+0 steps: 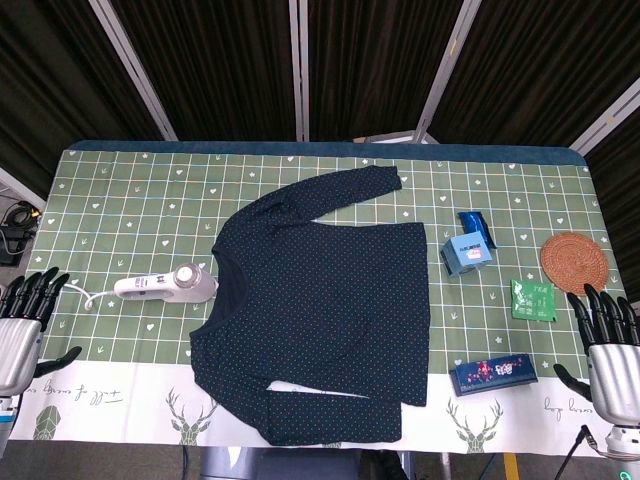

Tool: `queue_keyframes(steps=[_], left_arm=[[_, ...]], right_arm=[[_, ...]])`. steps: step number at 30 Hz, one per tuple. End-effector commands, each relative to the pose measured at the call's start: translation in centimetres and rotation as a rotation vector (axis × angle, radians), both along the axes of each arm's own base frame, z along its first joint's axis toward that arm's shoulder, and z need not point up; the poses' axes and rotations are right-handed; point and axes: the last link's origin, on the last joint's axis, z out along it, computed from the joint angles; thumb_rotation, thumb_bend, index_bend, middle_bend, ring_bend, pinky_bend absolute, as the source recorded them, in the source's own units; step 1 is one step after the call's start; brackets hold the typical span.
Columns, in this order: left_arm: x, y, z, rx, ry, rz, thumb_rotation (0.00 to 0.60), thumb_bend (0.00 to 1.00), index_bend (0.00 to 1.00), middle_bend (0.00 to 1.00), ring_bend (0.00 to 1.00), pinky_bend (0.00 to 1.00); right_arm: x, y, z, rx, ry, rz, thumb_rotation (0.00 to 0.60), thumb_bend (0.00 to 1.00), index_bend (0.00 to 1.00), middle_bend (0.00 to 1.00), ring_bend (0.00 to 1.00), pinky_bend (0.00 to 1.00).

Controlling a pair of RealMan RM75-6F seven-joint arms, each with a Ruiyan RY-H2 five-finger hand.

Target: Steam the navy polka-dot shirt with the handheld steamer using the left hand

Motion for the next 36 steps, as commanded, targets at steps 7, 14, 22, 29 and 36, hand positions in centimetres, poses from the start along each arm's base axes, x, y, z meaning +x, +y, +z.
queue_keyframes(steps=[7,14,22,29,36], left_arm=[[-1.2,3.2,-1.5,-0.03,-0.027,-0.009,0.6,0.0,0.0,0.0,0.0,0.0],[-2.6,8.2,-4.5,-0.083,0.006,-0.005,0.6,0.01,0.0,0.0,0.0,0.04],[-2.9,10.9,-8.2,-0.168,-0.004,0.013,0.6,0.29,0.0,0.0,0.0,0.04],[-2.5,12.6,-10.1,-0.184,-0.011,0.007,0.6,0.37,0.0,0.0,0.0,0.04],[-2.4,13.9,-12.0,-0.222,0.018,0.025,0.6,0.36,0.0,0.0,0.0,0.04]], right_arm=[[-0.1,-0.1,0.4,-0.003,-0.024,-0.003,0.6,0.0,0.0,0.0,0.0,0.0],[-0.4,-0.4,0.2,0.012,-0.028,-0.02,0.6,0.0,0.0,0.0,0.0,0.0],[-1.1,-0.9,0.2,0.014,-0.023,-0.05,0.6,0.0,0.0,0.0,0.0,0.0],[-1.5,-1.2,0.3,0.013,-0.025,-0.07,0.6,0.0,0.0,0.0,0.0,0.0],[-1.7,-1.4,0.1,0.023,-0.024,-0.079,0.6,0.0,0.0,0.0,0.0,0.0]])
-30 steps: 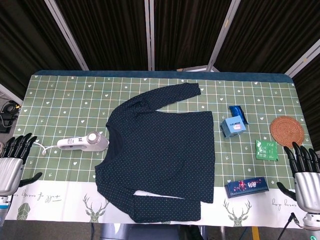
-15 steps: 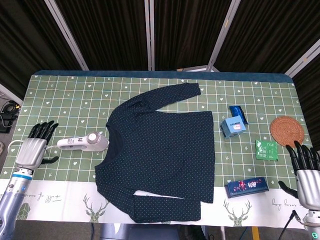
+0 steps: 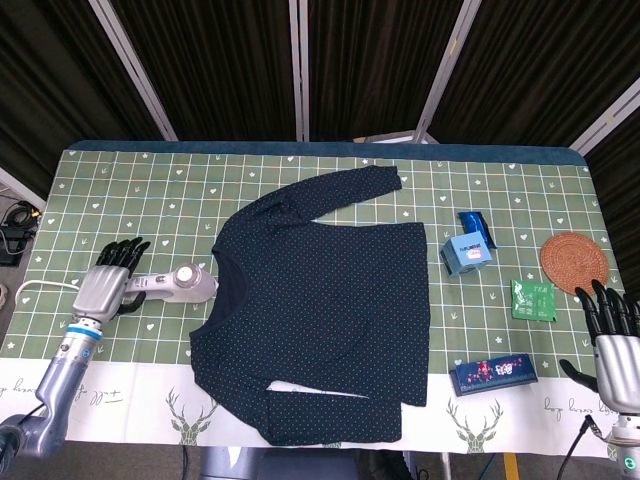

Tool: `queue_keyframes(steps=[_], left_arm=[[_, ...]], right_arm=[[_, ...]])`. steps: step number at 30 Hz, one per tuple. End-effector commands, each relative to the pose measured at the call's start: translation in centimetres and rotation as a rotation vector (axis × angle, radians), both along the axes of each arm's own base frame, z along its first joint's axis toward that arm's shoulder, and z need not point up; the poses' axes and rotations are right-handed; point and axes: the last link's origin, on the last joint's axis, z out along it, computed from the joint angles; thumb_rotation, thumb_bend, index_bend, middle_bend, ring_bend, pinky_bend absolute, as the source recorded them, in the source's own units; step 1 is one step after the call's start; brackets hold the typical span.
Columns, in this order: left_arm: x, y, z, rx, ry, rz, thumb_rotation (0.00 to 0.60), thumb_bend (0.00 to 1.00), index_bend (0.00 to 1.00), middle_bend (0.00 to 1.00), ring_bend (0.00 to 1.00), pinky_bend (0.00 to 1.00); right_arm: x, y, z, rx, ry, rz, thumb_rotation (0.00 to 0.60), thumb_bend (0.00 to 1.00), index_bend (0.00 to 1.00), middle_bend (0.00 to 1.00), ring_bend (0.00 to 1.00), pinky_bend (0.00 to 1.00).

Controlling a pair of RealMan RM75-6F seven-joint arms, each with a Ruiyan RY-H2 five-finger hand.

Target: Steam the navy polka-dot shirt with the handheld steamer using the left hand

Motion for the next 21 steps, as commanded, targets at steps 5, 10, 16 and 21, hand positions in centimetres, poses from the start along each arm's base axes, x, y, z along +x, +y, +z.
queue_keyframes(steps=[5,10,16,21], left_arm=[[0.4,1.4,-1.6,-0.02,0.019,0.005,0.6,0.36,0.0,0.0,0.0,0.04],[0.5,2.5,-2.2,-0.015,0.038,0.007,0.6,0.37,0.07,0.11,0.11,0.2],[1.0,3.4,-2.7,-0.007,0.045,-0.022,0.6,0.46,0.42,0.44,0.4,0.63],[1.5,3.5,-2.8,0.026,0.035,-0.064,0.6,0.61,0.73,0.66,0.62,0.86]], right_arm=[[-0.2,-0.2,-0.1,0.003,0.002,-0.01,0.6,0.0,0.0,0.0,0.0,0.0],[-0.5,-0.4,-0.1,0.009,0.003,-0.024,0.6,0.0,0.0,0.0,0.0,0.0],[-0.7,-0.6,-0.3,0.018,0.007,-0.039,0.6,0.0,0.0,0.0,0.0,0.0],[-0.8,-0.7,-0.4,0.021,0.009,-0.046,0.6,0.0,0.0,0.0,0.0,0.0]])
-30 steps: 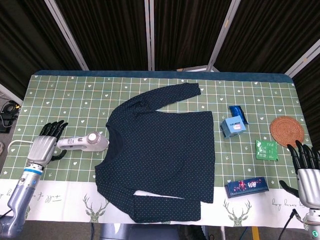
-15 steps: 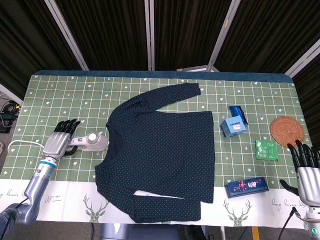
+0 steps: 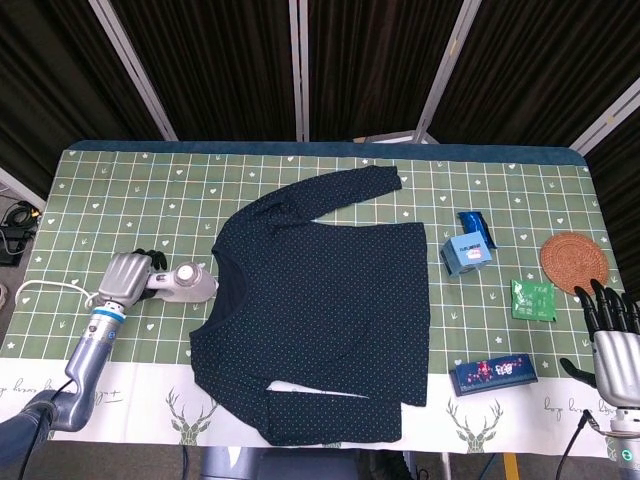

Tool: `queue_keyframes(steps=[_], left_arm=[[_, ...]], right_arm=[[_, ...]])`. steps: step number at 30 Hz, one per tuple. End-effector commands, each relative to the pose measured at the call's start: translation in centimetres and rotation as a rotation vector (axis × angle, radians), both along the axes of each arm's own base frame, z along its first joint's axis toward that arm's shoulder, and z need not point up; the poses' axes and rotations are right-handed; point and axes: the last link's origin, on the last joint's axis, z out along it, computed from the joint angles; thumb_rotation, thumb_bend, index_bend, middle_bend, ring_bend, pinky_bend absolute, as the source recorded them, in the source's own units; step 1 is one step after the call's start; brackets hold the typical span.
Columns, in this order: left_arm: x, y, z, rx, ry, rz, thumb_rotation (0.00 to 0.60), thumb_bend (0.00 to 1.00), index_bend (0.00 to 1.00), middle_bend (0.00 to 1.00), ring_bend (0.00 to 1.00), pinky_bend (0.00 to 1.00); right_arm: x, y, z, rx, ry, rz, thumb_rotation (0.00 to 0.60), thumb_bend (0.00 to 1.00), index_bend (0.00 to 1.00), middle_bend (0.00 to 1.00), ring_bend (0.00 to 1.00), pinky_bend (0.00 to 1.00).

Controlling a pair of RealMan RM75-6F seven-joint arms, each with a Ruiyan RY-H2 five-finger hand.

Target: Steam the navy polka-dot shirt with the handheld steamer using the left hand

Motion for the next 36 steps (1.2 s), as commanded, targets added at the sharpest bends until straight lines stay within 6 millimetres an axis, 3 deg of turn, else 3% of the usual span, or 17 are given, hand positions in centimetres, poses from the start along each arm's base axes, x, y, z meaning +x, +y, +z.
queue_keyframes(steps=[1,4,9,16,23,29,36], left_arm=[[0.5,-0.1,-0.1,0.014,-0.018,-0.036,0.6,0.63,0.77,0.68,0.65,0.89],[1.1,-0.3,0.3,0.011,-0.05,-0.084,0.6,0.64,0.83,0.73,0.68,0.93],[2.8,-0.6,0.9,-0.016,-0.141,-0.16,0.6,0.65,0.84,0.75,0.7,0.95],[7.2,0.1,0.9,-0.086,-0.21,-0.275,0.6,0.66,0.85,0.78,0.72,0.97],[11.8,1.2,-1.2,-0.167,-0.256,-0.298,0.6,0.66,0.87,0.78,0.72,0.97],[15.6,2.4,-4.7,-0.222,-0.285,-0.293,0.6,0.66,0.88,0.78,0.72,0.97],[17.8,2.7,-8.6,-0.273,-0.241,-0.311,0.6,0.66,0.88,0.78,0.72,0.97]], right_arm=[[0.0,0.0,0.0,0.001,0.0,-0.001,0.6,0.0,0.0,0.0,0.0,0.0],[0.0,0.0,-0.1,0.002,0.001,-0.001,0.6,0.0,0.0,0.0,0.0,0.0],[0.0,0.0,0.0,0.001,-0.001,0.0,0.6,0.0,0.0,0.0,0.0,0.0],[0.1,0.0,0.1,-0.003,-0.007,0.001,0.6,0.0,0.0,0.0,0.0,0.0],[-0.1,-0.2,0.3,-0.011,-0.012,-0.009,0.6,0.0,0.0,0.0,0.0,0.0],[-0.6,-0.5,0.3,-0.007,-0.024,-0.03,0.6,0.0,0.0,0.0,0.0,0.0],[-1.0,-0.5,0.7,-0.022,-0.033,-0.046,0.6,0.0,0.0,0.0,0.0,0.0]])
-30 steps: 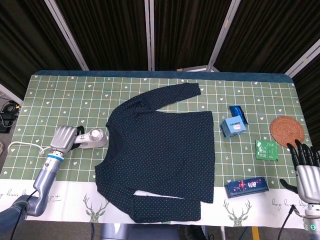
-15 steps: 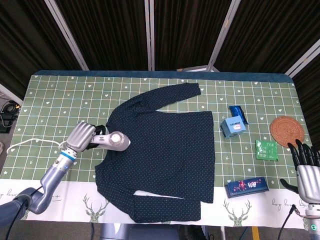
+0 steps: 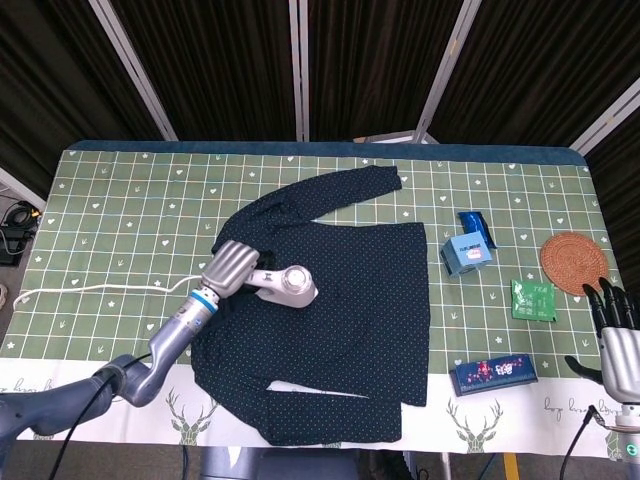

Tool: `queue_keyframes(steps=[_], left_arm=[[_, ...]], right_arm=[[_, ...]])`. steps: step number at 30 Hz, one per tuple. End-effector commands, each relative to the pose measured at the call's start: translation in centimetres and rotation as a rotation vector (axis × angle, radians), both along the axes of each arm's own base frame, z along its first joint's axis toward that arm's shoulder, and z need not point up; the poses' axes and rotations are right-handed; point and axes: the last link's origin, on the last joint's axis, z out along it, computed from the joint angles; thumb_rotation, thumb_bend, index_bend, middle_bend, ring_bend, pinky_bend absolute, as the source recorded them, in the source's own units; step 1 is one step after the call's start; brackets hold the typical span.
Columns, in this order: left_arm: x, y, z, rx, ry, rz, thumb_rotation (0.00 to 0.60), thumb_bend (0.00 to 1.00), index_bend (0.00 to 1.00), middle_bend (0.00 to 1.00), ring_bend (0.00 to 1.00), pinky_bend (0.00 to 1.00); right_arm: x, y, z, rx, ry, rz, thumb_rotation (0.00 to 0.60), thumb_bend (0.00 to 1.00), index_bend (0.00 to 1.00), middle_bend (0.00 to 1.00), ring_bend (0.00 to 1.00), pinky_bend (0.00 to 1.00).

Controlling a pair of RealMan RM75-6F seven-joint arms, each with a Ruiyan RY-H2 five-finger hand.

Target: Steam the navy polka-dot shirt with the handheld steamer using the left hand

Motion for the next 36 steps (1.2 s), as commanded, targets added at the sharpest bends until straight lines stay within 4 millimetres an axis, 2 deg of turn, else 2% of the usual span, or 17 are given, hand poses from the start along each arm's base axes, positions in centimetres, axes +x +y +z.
queue_keyframes(steps=[1,9,16,29,36], left_arm=[[1.1,0.1,-2.1,-0.02,0.036,-0.015,0.6,0.66,0.88,0.78,0.72,0.97],[1.0,-0.3,-3.8,-0.032,0.058,-0.019,0.6,0.66,0.88,0.78,0.72,0.97],[0.7,-1.5,-5.0,-0.06,0.067,-0.033,0.6,0.65,0.87,0.78,0.72,0.97],[1.7,-4.0,-5.9,-0.124,0.047,-0.099,0.6,0.65,0.87,0.78,0.72,0.97],[2.3,-4.7,-6.2,-0.131,0.04,-0.132,0.6,0.65,0.87,0.78,0.72,0.97]], right_arm=[[-0.2,0.0,0.3,-0.009,-0.006,-0.005,0.6,0.0,0.0,0.0,0.0,0.0],[-0.4,0.0,0.4,-0.007,-0.014,-0.007,0.6,0.0,0.0,0.0,0.0,0.0],[-0.4,-0.1,0.6,-0.011,-0.02,-0.007,0.6,0.0,0.0,0.0,0.0,0.0],[-0.3,0.0,0.6,-0.011,-0.02,-0.003,0.6,0.0,0.0,0.0,0.0,0.0],[-0.3,0.1,0.7,-0.014,-0.019,-0.004,0.6,0.0,0.0,0.0,0.0,0.0]])
